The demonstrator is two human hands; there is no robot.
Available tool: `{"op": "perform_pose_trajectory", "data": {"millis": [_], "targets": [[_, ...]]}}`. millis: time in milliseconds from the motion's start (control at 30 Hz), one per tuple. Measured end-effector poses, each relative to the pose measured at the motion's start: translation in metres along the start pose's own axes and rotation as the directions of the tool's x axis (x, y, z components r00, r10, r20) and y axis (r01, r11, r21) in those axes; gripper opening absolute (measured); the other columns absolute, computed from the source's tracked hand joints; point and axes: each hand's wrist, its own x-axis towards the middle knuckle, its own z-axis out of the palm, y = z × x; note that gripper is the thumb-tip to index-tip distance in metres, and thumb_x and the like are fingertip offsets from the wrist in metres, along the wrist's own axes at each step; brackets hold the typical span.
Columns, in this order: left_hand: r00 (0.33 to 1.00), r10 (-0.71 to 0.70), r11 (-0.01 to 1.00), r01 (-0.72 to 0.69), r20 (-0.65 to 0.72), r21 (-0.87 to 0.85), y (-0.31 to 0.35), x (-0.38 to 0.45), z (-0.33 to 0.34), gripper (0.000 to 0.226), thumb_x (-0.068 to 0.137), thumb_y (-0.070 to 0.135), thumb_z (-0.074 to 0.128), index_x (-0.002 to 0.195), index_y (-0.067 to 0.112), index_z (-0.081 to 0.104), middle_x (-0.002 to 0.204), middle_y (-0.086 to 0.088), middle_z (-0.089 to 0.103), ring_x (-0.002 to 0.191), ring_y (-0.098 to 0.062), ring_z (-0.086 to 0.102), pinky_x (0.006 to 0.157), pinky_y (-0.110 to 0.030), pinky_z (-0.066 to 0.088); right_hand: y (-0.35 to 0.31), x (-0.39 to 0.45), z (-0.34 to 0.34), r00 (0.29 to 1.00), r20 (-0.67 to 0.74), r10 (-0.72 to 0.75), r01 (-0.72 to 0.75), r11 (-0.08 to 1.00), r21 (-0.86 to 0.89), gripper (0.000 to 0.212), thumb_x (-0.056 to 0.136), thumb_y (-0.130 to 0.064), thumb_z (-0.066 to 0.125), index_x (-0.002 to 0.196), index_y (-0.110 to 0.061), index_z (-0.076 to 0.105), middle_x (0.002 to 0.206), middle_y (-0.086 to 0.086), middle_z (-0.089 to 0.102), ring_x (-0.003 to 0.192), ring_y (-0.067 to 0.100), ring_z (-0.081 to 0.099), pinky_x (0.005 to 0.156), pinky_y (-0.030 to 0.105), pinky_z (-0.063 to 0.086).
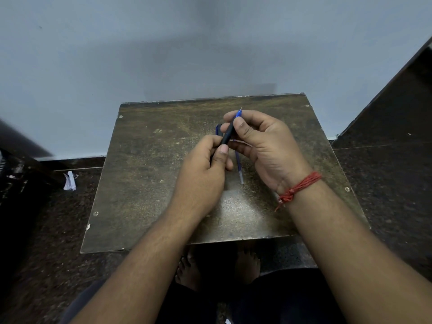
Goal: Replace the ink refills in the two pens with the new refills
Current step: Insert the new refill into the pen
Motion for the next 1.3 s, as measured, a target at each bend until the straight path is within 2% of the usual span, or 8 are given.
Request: {"op": "perform_pose_trajectory", "data": {"millis": [100,167,267,367,667,867,1067,1300], "targets": [[1.000,-0.001,1.000,0.001,0.008,0.007,-0.001,0.000,0.002,0.018,0.105,0.018,0.045,0.100,0.018,0.062,0.068,0.010,0.061,0.053,0.003,0.050,0.051,-0.012,0.039,0.000,0.000,0.004,0.999,-0.052,-0.005,0.005,1.000,-0.004,0.003,0.093,-0.006,0.063,0.091,-0.008,0.066,0.079,0.005,0.067,0.075,0.018,0.067,0.070,0.029,0.058],[1.000,-0.005,1.000,0.005,0.010,0.010,-0.002,0.000,0.002,0.018,0.105,0.019,0.046,0.099,0.021,0.062,0.067,0.011,0.062,0.053,0.003,0.051,0.050,-0.012,0.040,0.001,-0.001,0.006,0.997,-0.082,-0.009,0.008,1.000,-0.008,0.006,0.091,-0.007,0.066,0.087,-0.009,0.063,0.074,0.002,0.064,0.071,0.017,0.065,0.069,0.029,0.058],[1.000,-0.001,1.000,0.001,-0.003,0.000,-0.001,0.000,0.001,0.017,0.105,0.018,0.046,0.098,0.022,0.062,0.068,0.008,0.062,0.053,0.002,0.051,0.049,-0.011,0.040,0.000,-0.001,0.005,0.998,-0.056,-0.009,0.010,1.000,0.018,0.003,0.094,-0.011,0.063,0.095,-0.007,0.063,0.083,0.006,0.066,0.075,0.017,0.067,0.068,0.026,0.057],[1.000,0.000,1.000,0.000,-0.010,-0.022,0.000,0.000,0.000,0.016,0.105,0.017,0.046,0.099,0.019,0.062,0.069,0.006,0.061,0.050,0.001,0.049,0.046,-0.011,0.038,-0.002,-0.001,0.002,1.000,-0.010,-0.007,0.008,1.000,0.029,0.015,0.099,-0.010,0.055,0.109,-0.004,0.065,0.097,0.011,0.070,0.088,0.020,0.069,0.074,0.029,0.057],[1.000,0.014,1.000,-0.014,-0.007,-0.003,-0.004,0.001,0.004,0.023,0.106,0.019,0.043,0.088,0.020,0.058,0.060,0.013,0.057,0.049,-0.001,0.045,0.047,-0.015,0.038,-0.001,0.000,0.005,0.998,-0.061,-0.019,0.019,1.000,-0.004,0.006,0.094,-0.006,0.062,0.088,-0.008,0.063,0.078,0.007,0.068,0.074,0.021,0.066,0.072,0.034,0.057],[1.000,0.020,1.000,-0.020,-0.015,-0.003,-0.004,0.001,0.003,0.021,0.106,0.020,0.044,0.091,0.019,0.058,0.062,0.008,0.055,0.050,-0.003,0.045,0.047,-0.018,0.037,-0.002,-0.001,0.003,1.000,-0.018,-0.011,0.012,1.000,0.006,0.015,0.099,-0.009,0.055,0.102,-0.005,0.068,0.091,0.010,0.071,0.087,0.018,0.069,0.070,0.027,0.056],[0.999,0.018,1.000,-0.017,-0.048,0.011,-0.003,0.002,0.004,0.018,0.104,0.016,0.047,0.092,0.016,0.059,0.061,0.007,0.057,0.047,-0.002,0.044,0.045,-0.015,0.035,-0.001,-0.001,0.006,0.996,-0.075,-0.044,0.039,0.997,-0.073,0.014,0.097,-0.010,0.059,0.088,-0.011,0.069,0.079,0.005,0.072,0.075,0.017,0.063,0.058,0.023,0.042],[0.994,0.015,1.000,-0.013,-0.105,0.024,-0.008,0.003,0.005,0.018,0.101,0.016,0.052,0.087,0.025,0.060,0.061,0.009,0.060,0.051,-0.004,0.048,0.050,-0.022,0.039,0.001,-0.002,0.017,0.986,-0.159,-0.042,0.035,0.998,-0.045,0.019,0.097,-0.004,0.057,0.081,-0.010,0.066,0.071,0.004,0.069,0.063,0.013,0.059,0.053,0.019,0.039]]}}
